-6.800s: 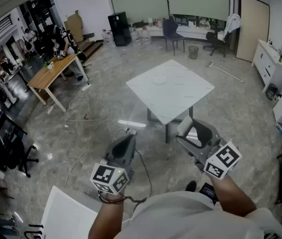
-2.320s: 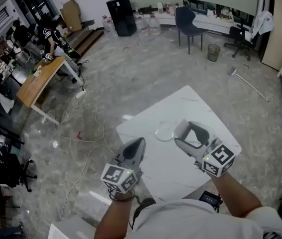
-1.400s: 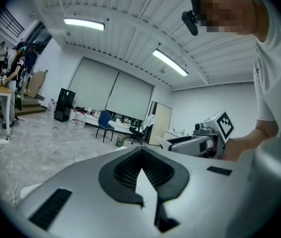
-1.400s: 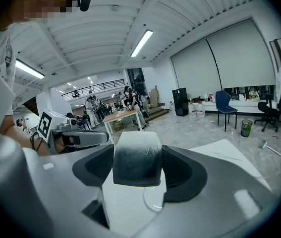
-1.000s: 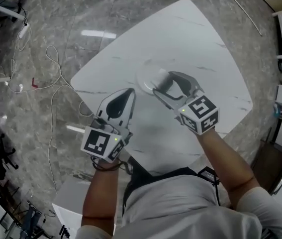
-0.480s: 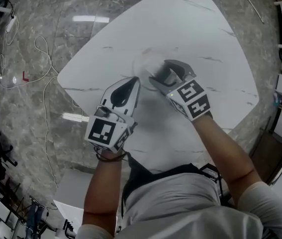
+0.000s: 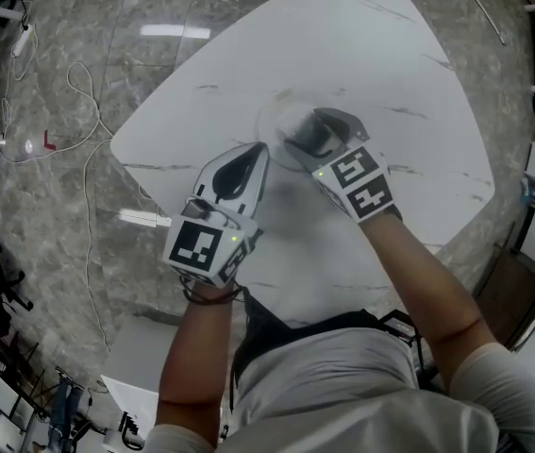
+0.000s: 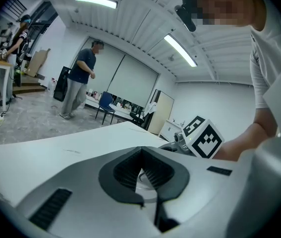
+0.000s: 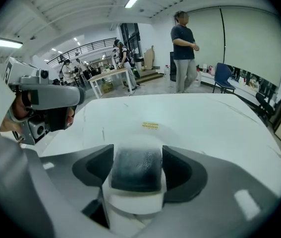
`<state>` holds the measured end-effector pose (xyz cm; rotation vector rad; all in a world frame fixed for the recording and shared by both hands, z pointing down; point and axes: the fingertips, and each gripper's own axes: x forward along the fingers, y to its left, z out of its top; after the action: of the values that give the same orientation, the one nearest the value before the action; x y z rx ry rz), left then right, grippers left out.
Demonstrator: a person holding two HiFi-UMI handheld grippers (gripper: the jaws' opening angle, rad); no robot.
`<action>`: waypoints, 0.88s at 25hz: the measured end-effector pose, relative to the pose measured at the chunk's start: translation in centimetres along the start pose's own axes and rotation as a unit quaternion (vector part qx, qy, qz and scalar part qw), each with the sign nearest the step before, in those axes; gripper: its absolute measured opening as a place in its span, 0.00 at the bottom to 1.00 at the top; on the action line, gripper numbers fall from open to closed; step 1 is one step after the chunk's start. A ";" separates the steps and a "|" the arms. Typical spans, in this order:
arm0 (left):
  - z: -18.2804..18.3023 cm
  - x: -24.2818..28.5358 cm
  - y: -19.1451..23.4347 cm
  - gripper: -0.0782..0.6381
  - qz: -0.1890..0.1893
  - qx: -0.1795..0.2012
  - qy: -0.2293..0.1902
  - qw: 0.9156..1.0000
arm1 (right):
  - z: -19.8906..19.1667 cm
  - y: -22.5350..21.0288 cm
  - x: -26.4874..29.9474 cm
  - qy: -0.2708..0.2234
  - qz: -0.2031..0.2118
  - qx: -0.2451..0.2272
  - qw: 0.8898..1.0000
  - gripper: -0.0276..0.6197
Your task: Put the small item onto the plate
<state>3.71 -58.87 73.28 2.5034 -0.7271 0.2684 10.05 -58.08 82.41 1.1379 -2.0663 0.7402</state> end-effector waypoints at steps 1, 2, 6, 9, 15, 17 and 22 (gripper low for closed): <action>0.0 0.0 0.0 0.12 0.000 0.000 -0.001 1.000 | 0.1 -0.1 -0.1 -0.002 -0.001 0.002 1.000 0.50; 0.0 -0.1 0.0 0.12 0.000 0.000 -0.001 1.000 | 0.1 -0.1 -0.2 -0.004 -0.001 0.004 1.000 0.50; 0.3 -0.4 -0.4 0.12 0.000 0.005 -0.006 1.000 | 1.0 0.0 -1.6 -0.022 -0.001 0.006 1.000 0.50; 1.5 -0.9 -1.2 0.12 -0.002 0.010 -0.010 1.000 | 2.7 0.3 -3.7 -0.046 -0.007 0.001 0.999 0.49; 4.4 -2.2 -4.5 0.12 -0.006 0.030 -0.027 0.999 | 6.2 1.3 -10.0 -0.119 -0.039 -0.050 0.991 0.18; 5.7 -3.1 -6.0 0.12 -0.004 0.037 -0.032 0.999 | 7.1 2.1 -12.6 -0.148 -0.038 -0.056 0.987 0.10; 9.4 -5.8 -11.3 0.12 -0.001 0.055 -0.061 0.997 | 9.0 4.3 -20.8 -0.205 -0.032 -0.072 0.976 0.05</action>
<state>5.39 -53.10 58.66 2.6437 -0.7764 0.1601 12.31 -52.29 60.17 1.3523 -2.3607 0.3349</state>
